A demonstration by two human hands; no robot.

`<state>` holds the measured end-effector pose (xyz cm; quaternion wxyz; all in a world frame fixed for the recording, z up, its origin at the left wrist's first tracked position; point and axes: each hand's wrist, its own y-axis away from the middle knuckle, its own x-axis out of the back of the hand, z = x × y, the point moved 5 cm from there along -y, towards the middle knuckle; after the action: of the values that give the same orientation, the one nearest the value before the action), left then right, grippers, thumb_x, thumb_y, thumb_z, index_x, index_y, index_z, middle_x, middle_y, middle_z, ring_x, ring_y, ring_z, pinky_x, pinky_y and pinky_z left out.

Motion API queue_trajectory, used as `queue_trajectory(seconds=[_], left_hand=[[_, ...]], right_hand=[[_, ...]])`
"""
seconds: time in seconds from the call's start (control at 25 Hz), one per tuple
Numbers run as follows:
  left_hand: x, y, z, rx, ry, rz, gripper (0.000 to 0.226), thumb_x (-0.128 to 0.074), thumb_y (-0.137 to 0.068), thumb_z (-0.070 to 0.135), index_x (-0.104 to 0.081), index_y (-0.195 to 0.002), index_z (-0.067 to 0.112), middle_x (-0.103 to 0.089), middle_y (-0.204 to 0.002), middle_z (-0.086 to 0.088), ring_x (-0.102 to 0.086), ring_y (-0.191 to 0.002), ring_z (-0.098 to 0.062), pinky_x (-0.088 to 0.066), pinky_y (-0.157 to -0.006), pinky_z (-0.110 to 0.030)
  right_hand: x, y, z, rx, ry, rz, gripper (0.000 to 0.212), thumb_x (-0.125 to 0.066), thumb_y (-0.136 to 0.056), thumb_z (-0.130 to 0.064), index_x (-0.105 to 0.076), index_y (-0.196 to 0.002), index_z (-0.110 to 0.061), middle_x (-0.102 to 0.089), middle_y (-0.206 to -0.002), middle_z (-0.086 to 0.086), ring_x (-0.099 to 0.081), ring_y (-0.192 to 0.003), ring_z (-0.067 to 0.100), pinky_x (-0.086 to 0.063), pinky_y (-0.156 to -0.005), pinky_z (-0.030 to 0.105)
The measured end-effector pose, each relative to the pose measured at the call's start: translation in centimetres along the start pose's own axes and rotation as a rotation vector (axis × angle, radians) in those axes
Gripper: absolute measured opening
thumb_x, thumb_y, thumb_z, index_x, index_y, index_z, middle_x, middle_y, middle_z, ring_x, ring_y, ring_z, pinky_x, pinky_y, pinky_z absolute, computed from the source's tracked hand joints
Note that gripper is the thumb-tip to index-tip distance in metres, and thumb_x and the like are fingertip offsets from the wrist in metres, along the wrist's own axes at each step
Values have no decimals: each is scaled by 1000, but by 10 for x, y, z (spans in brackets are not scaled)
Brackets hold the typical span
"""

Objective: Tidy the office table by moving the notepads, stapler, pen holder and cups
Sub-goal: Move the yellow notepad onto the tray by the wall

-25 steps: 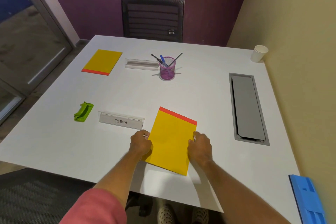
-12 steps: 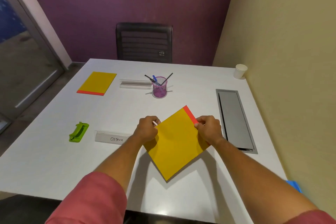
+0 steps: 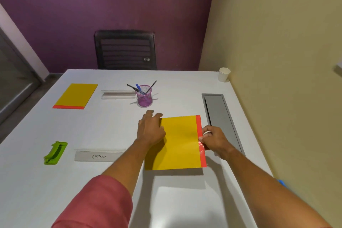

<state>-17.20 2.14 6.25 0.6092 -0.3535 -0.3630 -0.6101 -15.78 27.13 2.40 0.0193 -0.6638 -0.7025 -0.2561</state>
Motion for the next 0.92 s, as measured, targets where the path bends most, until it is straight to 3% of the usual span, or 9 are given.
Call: queue_trajectory(seconds=[0.16,0.28,0.4,0.6,0.84,0.92], left_hand=[[-22,-8,24,-33,-148,99,82,-58,-84,47,-22,-154,24,-14,-162,-18,-18,-148,-35,-22,-117,-49],[-40,-20,38,-41,-197,97,93,-52,-83,57,-6,-157,24,-4,-164,-16,-8,-151,-33,-16,-119,-47],[-60,-36,53,-46,-203,63,99,-47,-80,64,2,-156,24,2,-165,-16,-1,-152,-31,-11,-121,-47],[-100,-55,75,-63,-227,23,98,-42,-84,65,11,-155,23,10,-164,-15,9,-152,-28,1,-122,-43],[-142,-67,97,-51,-266,-56,98,-42,-85,65,11,-155,22,12,-164,-15,11,-152,-29,3,-122,-43],[-151,-70,101,-49,-277,-73,98,-42,-86,66,12,-155,22,14,-163,-15,12,-152,-29,5,-121,-42]], right_hand=[[25,-16,25,-66,-76,126,11,-67,-84,0,-64,-93,-6,-68,-95,25,-69,-76,35,-60,-63,41],[42,-30,44,-141,-218,206,10,-64,-87,0,-63,-87,-10,-70,-94,23,-66,-68,26,-55,-57,32],[62,-47,59,-214,-402,285,13,-62,-89,2,-63,-89,-11,-69,-95,17,-68,-75,24,-56,-54,28],[84,-72,86,-280,-653,364,20,-59,-90,2,-65,-94,-16,-70,-98,7,-70,-89,23,-60,-60,29],[102,-95,122,-429,-839,561,17,-58,-91,2,-64,-88,-14,-67,-92,9,-66,-77,18,-60,-82,42],[104,-96,129,-491,-884,599,12,-57,-91,1,-60,-90,-11,-62,-91,9,-63,-71,17,-59,-83,41]])
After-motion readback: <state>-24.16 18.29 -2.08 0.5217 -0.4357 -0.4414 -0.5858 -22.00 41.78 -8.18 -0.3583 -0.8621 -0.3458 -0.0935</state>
